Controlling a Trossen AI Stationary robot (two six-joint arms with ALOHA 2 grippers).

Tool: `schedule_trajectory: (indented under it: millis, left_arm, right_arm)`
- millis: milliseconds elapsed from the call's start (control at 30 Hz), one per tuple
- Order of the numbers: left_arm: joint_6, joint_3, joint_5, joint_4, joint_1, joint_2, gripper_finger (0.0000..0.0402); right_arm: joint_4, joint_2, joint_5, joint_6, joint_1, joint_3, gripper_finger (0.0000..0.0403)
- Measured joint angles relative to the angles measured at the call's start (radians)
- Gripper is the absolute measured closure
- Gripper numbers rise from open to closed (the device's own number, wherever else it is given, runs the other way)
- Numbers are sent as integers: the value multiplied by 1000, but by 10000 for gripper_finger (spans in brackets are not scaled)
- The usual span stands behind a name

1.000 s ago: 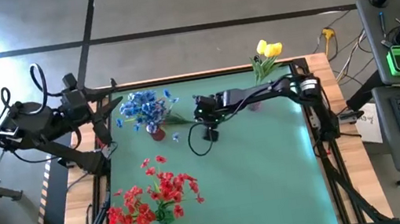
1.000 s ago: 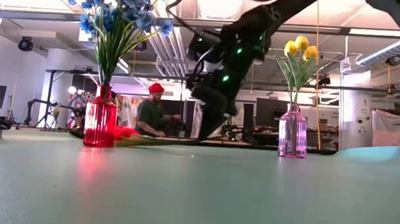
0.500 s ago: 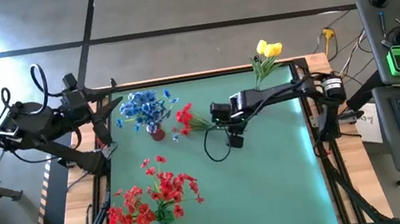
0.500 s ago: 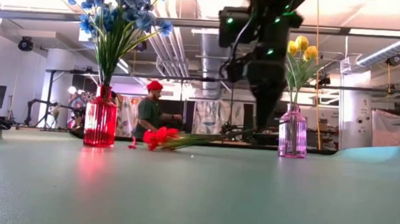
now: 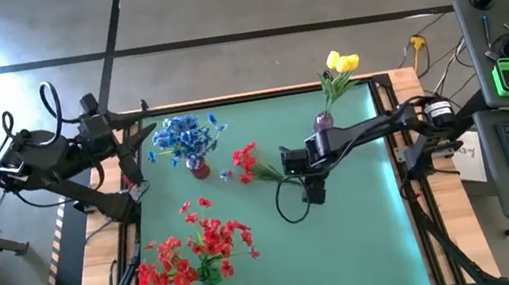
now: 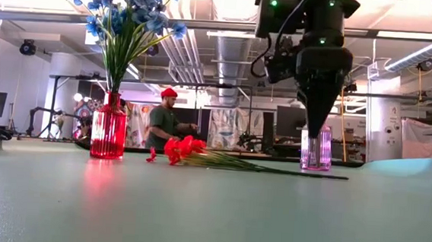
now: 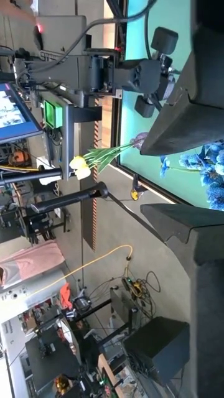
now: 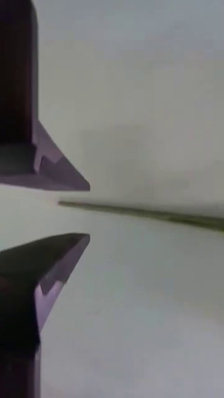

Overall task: Sort flowers into vase by color
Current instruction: Put the red flower into the green vase

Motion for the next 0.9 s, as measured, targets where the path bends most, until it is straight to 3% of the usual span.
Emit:
schedule_trajectory:
  millis: [100,300,467,900]
  left_arm:
    - [0,0,0,1,0,4,279]
    - [-5,0,0,2,0,18,279]
    - [-33,0,6,2,0,29,279]
    - [-50,0,8,2,0,42,279]
  right_arm:
    - [110,-1,7,-16,1,-8,251]
    - [555,18,11,-127,-9,-104,198]
    - [868,54,111,-104,-32,-223,178]
    - [891,188,196,-49,-40,-230,148]
